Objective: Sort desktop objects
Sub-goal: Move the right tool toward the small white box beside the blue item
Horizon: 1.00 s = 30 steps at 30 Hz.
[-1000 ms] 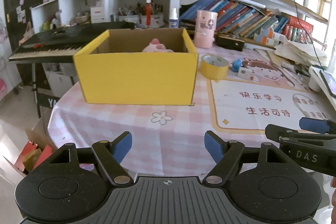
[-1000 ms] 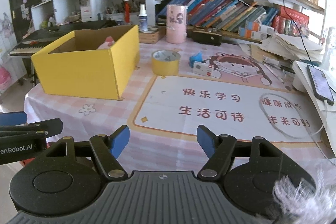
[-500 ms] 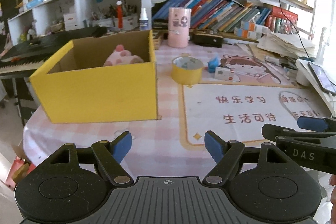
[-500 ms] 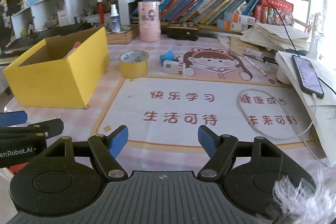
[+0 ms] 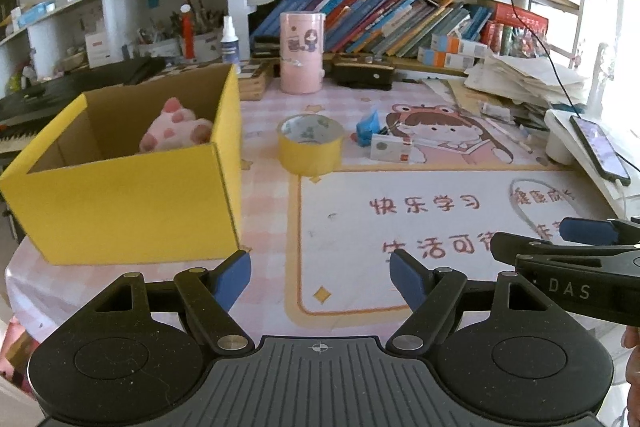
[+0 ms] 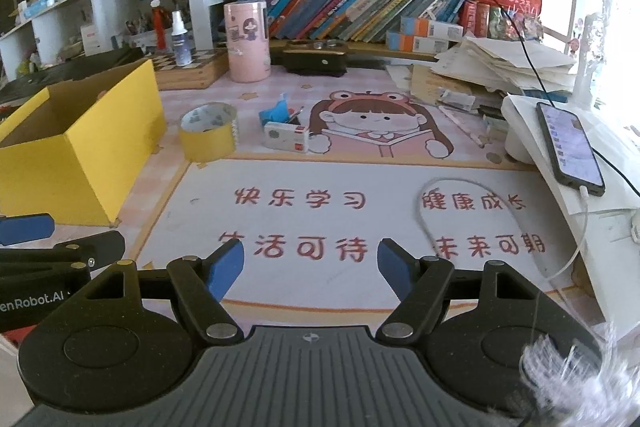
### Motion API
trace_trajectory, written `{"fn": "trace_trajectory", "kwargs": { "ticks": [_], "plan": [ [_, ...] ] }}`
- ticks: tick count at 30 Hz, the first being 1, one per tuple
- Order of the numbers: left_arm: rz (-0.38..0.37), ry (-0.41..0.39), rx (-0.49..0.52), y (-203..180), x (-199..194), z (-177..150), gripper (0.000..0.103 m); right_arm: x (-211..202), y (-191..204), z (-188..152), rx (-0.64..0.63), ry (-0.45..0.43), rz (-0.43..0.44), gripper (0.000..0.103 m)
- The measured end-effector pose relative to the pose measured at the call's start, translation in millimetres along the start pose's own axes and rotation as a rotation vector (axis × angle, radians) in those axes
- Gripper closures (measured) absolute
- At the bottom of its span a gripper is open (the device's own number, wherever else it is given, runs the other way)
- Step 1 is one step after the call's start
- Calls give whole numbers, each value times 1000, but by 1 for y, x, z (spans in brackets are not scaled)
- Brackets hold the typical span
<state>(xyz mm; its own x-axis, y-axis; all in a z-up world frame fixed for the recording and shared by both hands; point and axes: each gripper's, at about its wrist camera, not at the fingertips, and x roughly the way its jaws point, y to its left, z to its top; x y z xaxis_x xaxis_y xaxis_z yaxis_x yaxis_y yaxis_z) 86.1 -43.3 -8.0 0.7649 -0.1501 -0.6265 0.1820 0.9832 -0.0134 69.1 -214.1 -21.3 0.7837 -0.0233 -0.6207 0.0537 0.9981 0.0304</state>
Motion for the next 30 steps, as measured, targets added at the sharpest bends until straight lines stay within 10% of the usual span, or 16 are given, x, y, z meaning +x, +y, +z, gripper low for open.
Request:
{"fn": "trace_trajectory", "kwargs": {
  "ticks": [30],
  "plan": [
    [3,17,-3,-49,64,43,14,54,-61,38,4,10,-17,27]
  ]
}}
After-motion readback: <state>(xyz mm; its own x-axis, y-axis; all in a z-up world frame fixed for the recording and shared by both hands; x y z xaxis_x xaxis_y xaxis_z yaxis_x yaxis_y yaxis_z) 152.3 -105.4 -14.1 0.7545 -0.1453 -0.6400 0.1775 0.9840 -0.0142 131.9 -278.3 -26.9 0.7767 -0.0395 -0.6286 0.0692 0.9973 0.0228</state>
